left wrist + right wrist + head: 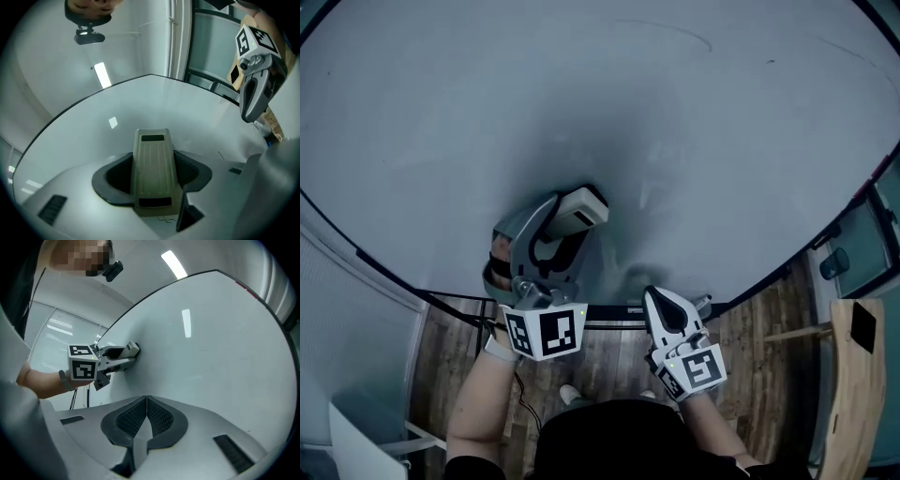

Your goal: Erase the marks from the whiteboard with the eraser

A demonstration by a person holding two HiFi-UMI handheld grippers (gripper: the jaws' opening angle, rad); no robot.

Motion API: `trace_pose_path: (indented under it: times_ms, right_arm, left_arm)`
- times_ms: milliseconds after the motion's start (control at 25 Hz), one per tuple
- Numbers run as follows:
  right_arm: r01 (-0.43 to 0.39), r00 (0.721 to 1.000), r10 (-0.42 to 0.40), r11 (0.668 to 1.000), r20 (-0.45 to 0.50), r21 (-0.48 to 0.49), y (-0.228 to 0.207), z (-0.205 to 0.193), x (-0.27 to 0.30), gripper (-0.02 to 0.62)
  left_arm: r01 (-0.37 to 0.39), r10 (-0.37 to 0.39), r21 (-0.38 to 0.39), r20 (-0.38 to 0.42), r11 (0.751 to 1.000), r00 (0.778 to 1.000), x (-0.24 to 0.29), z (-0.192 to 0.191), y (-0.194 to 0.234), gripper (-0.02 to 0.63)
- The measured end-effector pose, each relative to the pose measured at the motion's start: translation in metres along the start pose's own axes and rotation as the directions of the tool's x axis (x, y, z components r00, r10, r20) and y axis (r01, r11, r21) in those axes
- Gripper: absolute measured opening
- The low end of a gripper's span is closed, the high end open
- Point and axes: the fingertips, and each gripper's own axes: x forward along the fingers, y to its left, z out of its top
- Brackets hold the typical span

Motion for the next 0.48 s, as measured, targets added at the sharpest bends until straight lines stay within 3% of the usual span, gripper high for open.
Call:
trace_pose_path:
  times_ms: [240,480]
  right_arm:
    - [-0.063,0.998,0.063,0.998,0.004,0.007,0.047,-0.006,0.038,0.029]
    - [-0.042,0.999,0.042,0.999,0.006,0.006,0.045,-0.009,0.036,0.029]
  left_arm:
    - [-0.019,0.015,-0.053,-0.076,0.998,0.997,-0.037,-0.062,0.048,0.264]
    - [-0.048,0.042,-0.056,-0.097,0.997,0.994,-0.041,-0.065,0.053,0.262]
